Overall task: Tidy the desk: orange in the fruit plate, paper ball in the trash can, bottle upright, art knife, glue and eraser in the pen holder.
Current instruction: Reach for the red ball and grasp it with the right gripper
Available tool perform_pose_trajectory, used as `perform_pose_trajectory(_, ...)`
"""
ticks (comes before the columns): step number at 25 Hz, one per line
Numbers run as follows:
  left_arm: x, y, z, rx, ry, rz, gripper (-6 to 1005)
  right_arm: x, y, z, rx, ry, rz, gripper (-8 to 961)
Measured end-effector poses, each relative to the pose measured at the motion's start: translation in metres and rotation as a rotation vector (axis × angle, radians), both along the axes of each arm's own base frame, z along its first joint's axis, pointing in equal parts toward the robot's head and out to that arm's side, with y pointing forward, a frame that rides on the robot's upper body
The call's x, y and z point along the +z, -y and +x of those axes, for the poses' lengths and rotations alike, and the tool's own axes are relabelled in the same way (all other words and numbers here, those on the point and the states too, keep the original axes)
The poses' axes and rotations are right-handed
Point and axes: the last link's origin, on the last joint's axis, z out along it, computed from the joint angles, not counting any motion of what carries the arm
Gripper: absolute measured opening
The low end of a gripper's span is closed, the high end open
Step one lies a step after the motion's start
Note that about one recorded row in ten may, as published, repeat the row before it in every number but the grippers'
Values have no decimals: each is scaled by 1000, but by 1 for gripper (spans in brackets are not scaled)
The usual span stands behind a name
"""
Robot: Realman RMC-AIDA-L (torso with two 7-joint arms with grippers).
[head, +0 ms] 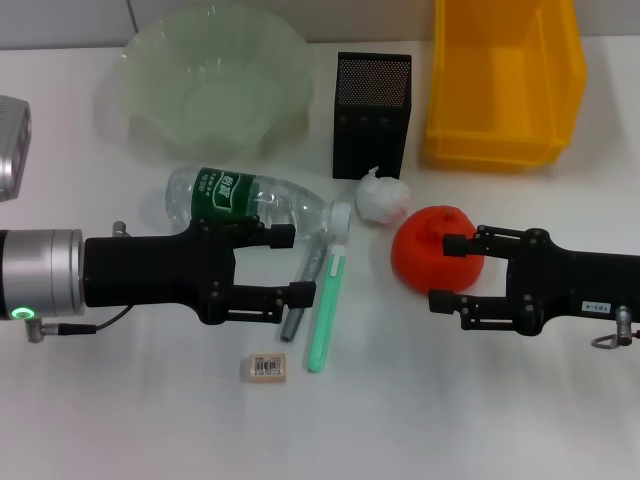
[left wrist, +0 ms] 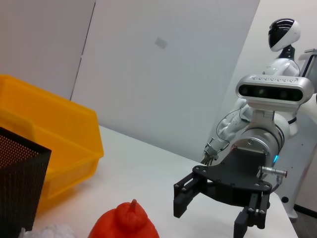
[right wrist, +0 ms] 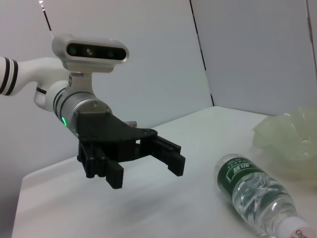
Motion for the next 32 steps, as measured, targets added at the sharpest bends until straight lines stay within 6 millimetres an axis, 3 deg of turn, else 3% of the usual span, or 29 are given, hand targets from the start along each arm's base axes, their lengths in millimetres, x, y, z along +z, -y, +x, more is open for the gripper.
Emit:
perform_pose_trajectory(28,-2,0,2,-9,4,2,829,-2,0,1,-10,0,-1,775)
perform_pose_trajectory(32,-2,0,2,-10,4,3,829,13,-8,-11,-29,-57,-9,775)
